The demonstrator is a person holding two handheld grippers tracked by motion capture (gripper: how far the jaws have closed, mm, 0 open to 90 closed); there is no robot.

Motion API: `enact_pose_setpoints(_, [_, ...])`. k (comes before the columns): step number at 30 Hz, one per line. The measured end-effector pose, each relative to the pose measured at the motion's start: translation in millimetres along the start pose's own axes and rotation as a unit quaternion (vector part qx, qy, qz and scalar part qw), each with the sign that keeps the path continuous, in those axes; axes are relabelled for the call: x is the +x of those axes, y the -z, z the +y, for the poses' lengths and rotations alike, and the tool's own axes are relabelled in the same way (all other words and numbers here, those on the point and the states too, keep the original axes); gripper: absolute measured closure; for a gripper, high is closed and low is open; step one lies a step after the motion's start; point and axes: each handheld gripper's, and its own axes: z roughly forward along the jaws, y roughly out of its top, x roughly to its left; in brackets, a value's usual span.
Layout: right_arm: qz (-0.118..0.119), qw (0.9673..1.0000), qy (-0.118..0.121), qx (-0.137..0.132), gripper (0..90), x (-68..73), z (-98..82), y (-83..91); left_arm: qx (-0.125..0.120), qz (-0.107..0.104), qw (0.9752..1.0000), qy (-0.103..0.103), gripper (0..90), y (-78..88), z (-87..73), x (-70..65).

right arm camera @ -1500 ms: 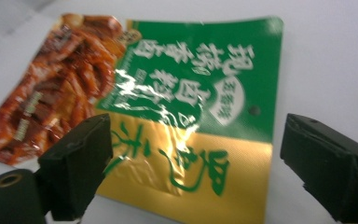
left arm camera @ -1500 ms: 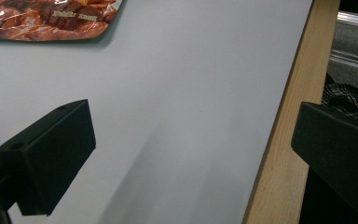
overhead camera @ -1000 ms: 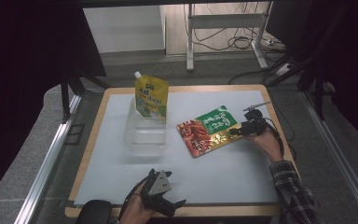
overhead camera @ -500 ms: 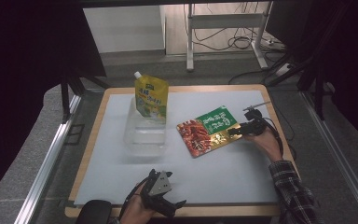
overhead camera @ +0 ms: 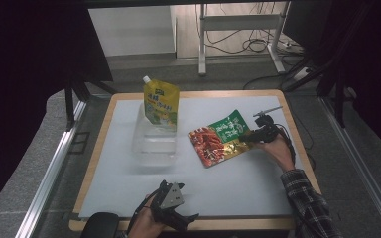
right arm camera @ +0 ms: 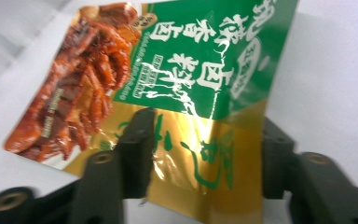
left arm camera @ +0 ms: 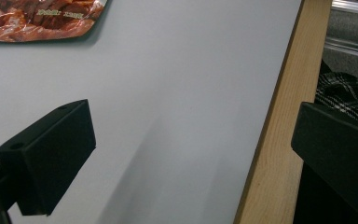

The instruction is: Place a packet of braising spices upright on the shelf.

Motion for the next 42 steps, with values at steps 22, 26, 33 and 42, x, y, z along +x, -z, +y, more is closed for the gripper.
enact_pose_setpoints(22, [-0.075, 0.9966, 0.032, 0.004, 89.0, 14.2, 4.5, -3.0, -0.002, 0.012, 0.9999, -0.003, 0.0, 1.5, 0.4, -0.4])
enact_pose_setpoints(26, [-0.07, 0.997, 0.034, -0.004, 89.1, 15.1, 6.7, 1.6, -0.006, 0.011, 0.9999, -0.001, 0.0, 2.4, 0.6, 0.1])
enact_pose_setpoints(33, [-0.071, 0.9958, 0.054, -0.019, 89.1, 22.0, 12.4, 10.5, -0.013, 0.016, 0.9998, 0.004, 0.0, 6.0, 0.4, 3.7])
enact_pose_setpoints(42, [-0.046, 0.9974, 0.046, -0.032, 89.1, 25.2, 22.2, 21.7, -0.011, 0.013, 0.9999, -0.001, 0.0, 4.4, 0.9, 1.3])
